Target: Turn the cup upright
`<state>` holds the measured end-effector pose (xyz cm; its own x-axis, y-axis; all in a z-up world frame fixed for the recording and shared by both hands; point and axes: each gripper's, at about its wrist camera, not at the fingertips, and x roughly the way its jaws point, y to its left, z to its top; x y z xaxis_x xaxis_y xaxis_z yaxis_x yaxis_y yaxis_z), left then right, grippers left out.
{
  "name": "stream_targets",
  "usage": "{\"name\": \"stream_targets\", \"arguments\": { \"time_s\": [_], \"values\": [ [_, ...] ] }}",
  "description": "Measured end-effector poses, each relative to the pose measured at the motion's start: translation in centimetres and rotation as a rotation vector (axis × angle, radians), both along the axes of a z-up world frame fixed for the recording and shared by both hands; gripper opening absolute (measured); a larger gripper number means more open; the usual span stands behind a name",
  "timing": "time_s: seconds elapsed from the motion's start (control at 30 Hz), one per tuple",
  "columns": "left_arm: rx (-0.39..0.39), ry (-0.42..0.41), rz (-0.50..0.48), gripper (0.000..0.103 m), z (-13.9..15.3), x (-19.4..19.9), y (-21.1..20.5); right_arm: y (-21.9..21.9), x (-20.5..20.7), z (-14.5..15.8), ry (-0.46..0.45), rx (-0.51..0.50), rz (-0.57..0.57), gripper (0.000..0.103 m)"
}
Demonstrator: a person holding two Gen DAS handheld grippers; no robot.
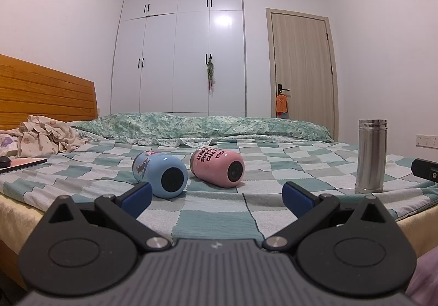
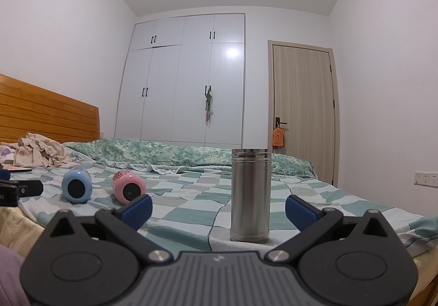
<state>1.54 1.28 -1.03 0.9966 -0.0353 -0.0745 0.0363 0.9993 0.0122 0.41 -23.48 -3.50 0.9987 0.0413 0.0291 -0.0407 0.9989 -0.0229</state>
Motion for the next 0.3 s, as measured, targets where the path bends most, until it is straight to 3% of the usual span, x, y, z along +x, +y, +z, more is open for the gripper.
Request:
{"name": "stream_targets", "arguments": {
  "time_s": [0.3],
  "values": [
    [-0.008,0.004,-0.007,0.103,-0.1,0.09,0.19,0.0,-0.01,0.0,0.0,0.0,0.0,0.103]
  ]
}}
